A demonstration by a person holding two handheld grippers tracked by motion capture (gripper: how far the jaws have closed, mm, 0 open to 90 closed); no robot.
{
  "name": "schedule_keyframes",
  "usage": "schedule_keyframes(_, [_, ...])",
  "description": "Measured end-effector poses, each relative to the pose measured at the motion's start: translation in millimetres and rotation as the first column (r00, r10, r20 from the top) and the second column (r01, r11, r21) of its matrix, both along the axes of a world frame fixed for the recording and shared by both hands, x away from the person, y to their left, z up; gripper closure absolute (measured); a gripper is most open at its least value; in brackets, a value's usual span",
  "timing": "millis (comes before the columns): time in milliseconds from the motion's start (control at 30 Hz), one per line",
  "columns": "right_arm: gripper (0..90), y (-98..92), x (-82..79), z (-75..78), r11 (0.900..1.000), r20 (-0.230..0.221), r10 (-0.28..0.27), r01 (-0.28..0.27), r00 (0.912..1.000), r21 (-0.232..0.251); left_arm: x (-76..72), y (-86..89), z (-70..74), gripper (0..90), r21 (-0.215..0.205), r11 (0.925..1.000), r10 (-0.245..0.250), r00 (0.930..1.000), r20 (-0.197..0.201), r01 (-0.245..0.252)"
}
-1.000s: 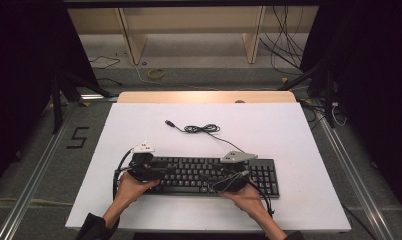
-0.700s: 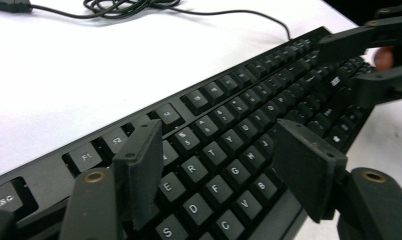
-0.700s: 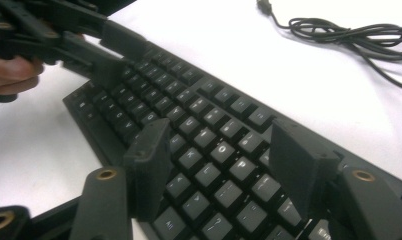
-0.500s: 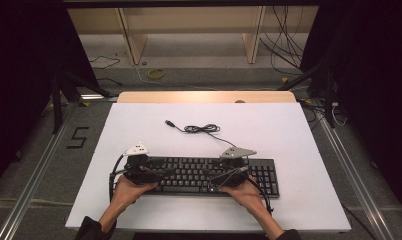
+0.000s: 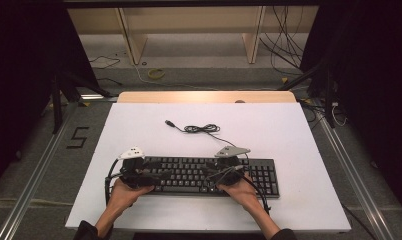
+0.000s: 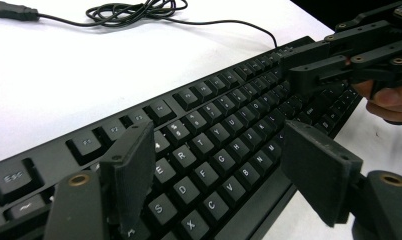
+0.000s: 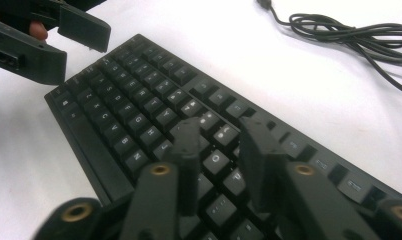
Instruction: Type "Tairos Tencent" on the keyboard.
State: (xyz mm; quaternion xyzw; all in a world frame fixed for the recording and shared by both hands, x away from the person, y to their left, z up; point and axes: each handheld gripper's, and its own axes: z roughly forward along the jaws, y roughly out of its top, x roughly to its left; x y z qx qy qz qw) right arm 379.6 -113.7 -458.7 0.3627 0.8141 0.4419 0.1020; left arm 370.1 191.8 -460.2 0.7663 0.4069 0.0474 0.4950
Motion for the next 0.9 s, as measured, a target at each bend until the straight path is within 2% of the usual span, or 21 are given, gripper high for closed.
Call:
schedule_keyframes(67, [74.7,1.6,0.5,-0.4,1.000,-0.003,0.004,-0.004,1.0000,-0.003,-0.5,1.1,-0.2,30.0,0.000,1.0000,0.001,1.0000,0.000,-0.001])
schedule_keyframes(200, [83.5,8.6,3.4,-4.3,0.999,-0.017,0.021,-0.022,0.9996,-0.025,-3.7,4.7,0.1,30.2,-0.002,1.0000,0.005,1.0000,0.005,-0.005])
schedule_keyframes(367, [88.3,11.9,4.8,-7.8,0.998,-0.028,0.029,-0.031,0.9992,-0.049,-6.6,6.5,-0.2,30.2,-0.004,0.9999,0.011,0.9999,0.003,-0.011])
schedule_keyframes(533, [90.0,13.4,7.9,-11.5,0.998,-0.039,0.023,-0.025,0.9990,-0.062,-8.7,7.0,-0.8,29.9,0.006,0.9999,0.008,1.0000,0.004,-0.008])
schedule_keyframes(900, [90.0,17.5,10.2,-16.7,0.996,-0.056,0.019,-0.024,0.9982,-0.088,-14.5,10.4,-1.4,29.8,-0.002,0.9999,0.014,0.9998,0.010,-0.014])
